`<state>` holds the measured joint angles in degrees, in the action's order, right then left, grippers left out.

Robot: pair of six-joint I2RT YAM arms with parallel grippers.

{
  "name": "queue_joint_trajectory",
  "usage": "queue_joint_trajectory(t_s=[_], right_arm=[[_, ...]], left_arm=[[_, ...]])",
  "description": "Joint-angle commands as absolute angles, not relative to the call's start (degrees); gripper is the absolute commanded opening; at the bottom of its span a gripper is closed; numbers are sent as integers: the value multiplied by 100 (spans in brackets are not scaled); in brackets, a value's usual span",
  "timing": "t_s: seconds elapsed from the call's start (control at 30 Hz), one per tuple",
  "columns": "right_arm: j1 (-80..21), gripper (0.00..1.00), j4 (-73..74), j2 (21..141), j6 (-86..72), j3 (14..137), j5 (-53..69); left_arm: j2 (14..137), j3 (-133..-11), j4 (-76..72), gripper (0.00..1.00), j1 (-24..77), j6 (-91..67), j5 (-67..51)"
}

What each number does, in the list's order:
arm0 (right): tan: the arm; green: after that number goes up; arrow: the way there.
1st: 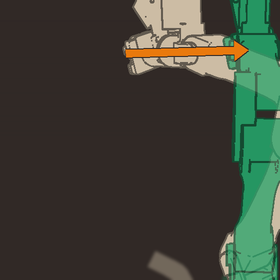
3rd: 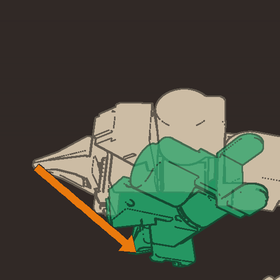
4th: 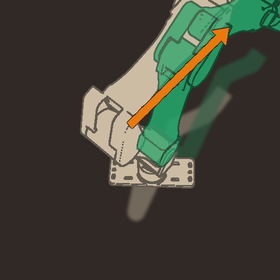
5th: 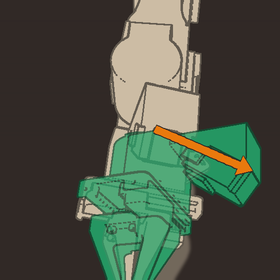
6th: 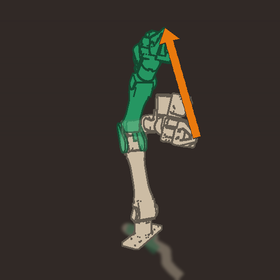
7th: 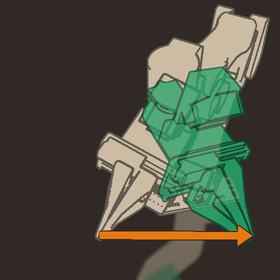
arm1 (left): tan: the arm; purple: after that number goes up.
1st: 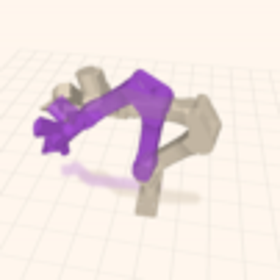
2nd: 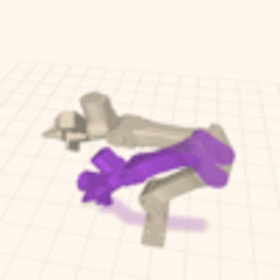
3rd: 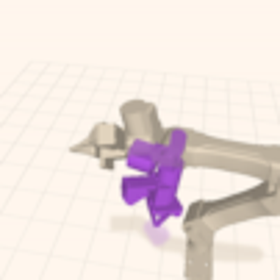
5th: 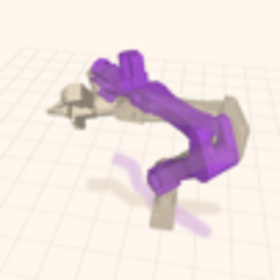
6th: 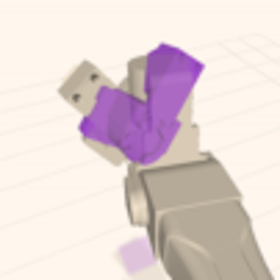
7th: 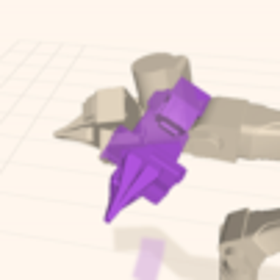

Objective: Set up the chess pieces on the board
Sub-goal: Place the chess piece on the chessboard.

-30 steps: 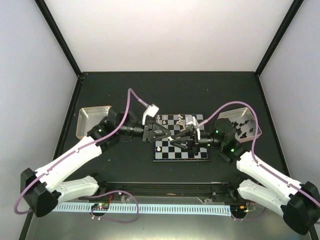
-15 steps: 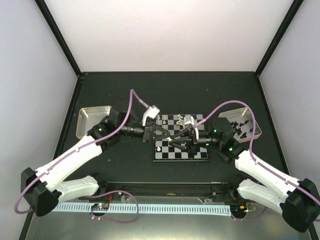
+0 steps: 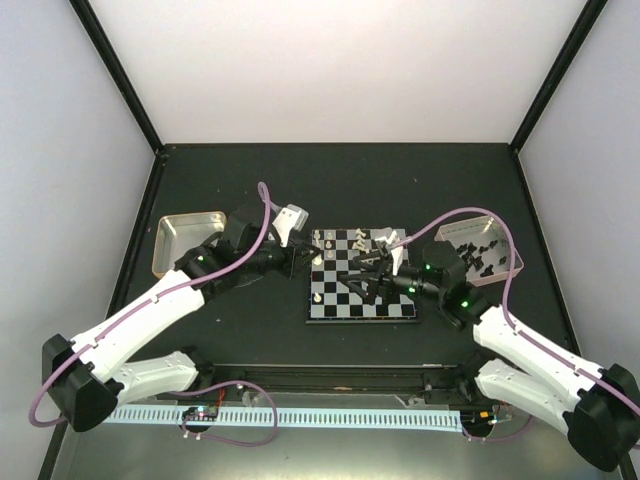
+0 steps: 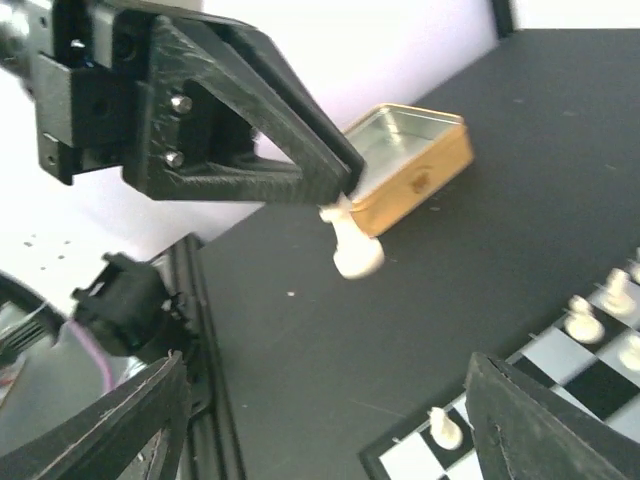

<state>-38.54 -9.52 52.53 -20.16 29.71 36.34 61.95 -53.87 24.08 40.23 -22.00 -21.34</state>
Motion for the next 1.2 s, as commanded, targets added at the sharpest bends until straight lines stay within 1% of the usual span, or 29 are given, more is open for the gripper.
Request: queue_joint_trajectory(t_s=[0.0,0.13,0.27,0.37,0.57,0.83,1.0,1.17], right_arm=[[-3865,76,-775,4997,-2355,2701,2031],[-3860,76,-631,4944,-2875,2535,758],[-3863,75,-712,4890,-3305,2289,144],[-3858,75,-779,4861,-3506,2126,14],[-3857,75,-688,4895,-3651,2022,-81],[-3853,75,-729,4900,-3724,1995,-47],[-3858,75,-722,4904,-3739,1995,-8],[-3858,75,-706,4904,-3744,2008,16]], left_arm=[[6342,-5240,2517,2,4050,-2030,-500],[6758,-4894,2014,2,4090,-2157,-275],[7287,-4661,1424,1,4310,-2176,-115],[7865,-4697,1242,2,4461,-2151,127],[8401,-4721,918,2,4606,-2205,250],[8631,-4392,326,2,4614,-2374,529],[8780,-4343,267,2,4615,-2356,743],[8867,-4247,133,2,4618,-2282,668]])
